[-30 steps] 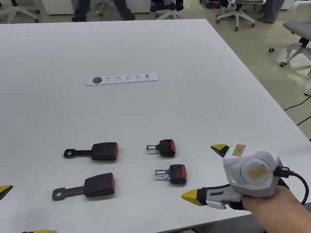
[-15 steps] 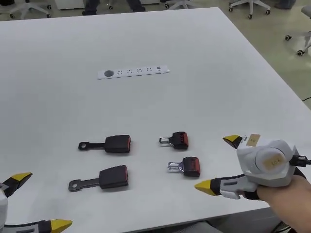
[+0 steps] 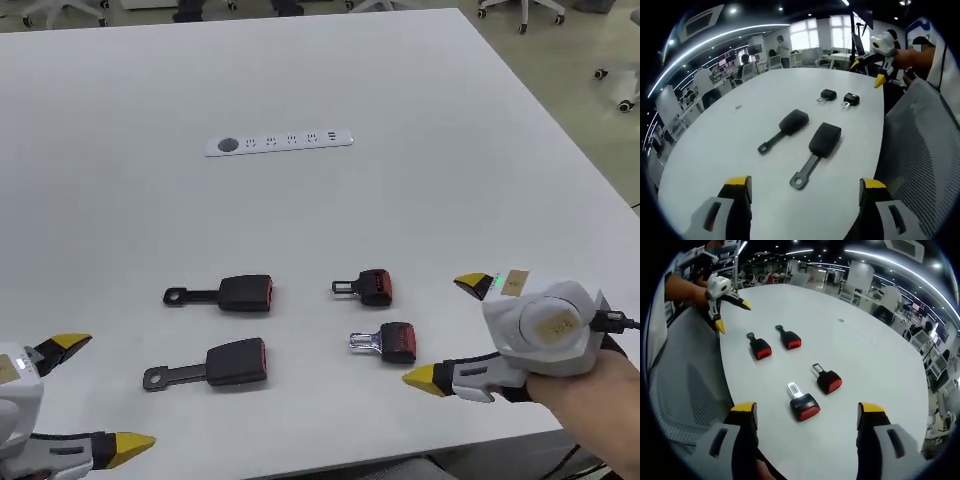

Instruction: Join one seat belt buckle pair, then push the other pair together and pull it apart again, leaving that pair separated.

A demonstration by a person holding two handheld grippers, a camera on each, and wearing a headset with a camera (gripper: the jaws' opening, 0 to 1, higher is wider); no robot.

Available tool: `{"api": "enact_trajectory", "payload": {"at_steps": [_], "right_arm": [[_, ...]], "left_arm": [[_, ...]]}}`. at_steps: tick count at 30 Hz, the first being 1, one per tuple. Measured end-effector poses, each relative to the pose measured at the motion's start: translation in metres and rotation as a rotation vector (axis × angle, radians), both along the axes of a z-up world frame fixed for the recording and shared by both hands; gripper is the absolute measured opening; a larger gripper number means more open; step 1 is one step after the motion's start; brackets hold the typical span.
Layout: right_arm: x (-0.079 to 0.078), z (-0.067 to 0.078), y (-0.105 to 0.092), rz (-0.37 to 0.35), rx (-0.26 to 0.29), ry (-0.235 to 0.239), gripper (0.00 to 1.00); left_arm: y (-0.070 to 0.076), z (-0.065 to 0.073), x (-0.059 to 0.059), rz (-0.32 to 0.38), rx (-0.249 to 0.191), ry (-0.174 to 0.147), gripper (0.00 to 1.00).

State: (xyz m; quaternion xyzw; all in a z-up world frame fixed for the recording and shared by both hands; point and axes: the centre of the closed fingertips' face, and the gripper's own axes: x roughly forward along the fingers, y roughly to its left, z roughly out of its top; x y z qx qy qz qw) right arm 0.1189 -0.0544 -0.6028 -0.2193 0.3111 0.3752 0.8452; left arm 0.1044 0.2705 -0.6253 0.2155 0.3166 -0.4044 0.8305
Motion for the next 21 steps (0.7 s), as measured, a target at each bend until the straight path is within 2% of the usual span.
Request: {"api": "enact_trajectory", "payload": {"at_steps": [8, 11, 15, 18, 21], "right_arm": [[0.005, -0.014, 0.011, 0.086, -0.032, 0.018, 0.73], [0.002, -0.021, 0.017, 0.138, -0.026, 0.048, 0.62], [0.005, -0.031, 0.02, 0.175, -0.054, 0.061, 0.57], [0.008, -0.036, 0.02, 0.188, -0.064, 0.068, 0.55], [0.009, -0.044, 0.02, 0.221, -0.076, 0.093, 0.48]], "left_arm": [[-0.038, -0.003, 0.005, -0.12, 0.03, 0.016, 0.82], [-0.048, -0.009, 0.008, -0.161, 0.042, 0.031, 0.78], [-0.065, -0.014, 0.015, -0.194, 0.033, 0.05, 0.7], [-0.073, -0.019, 0.019, -0.221, 0.043, 0.052, 0.68], [-0.08, -0.025, 0.02, -0.249, 0.047, 0.066, 0.67]]}}
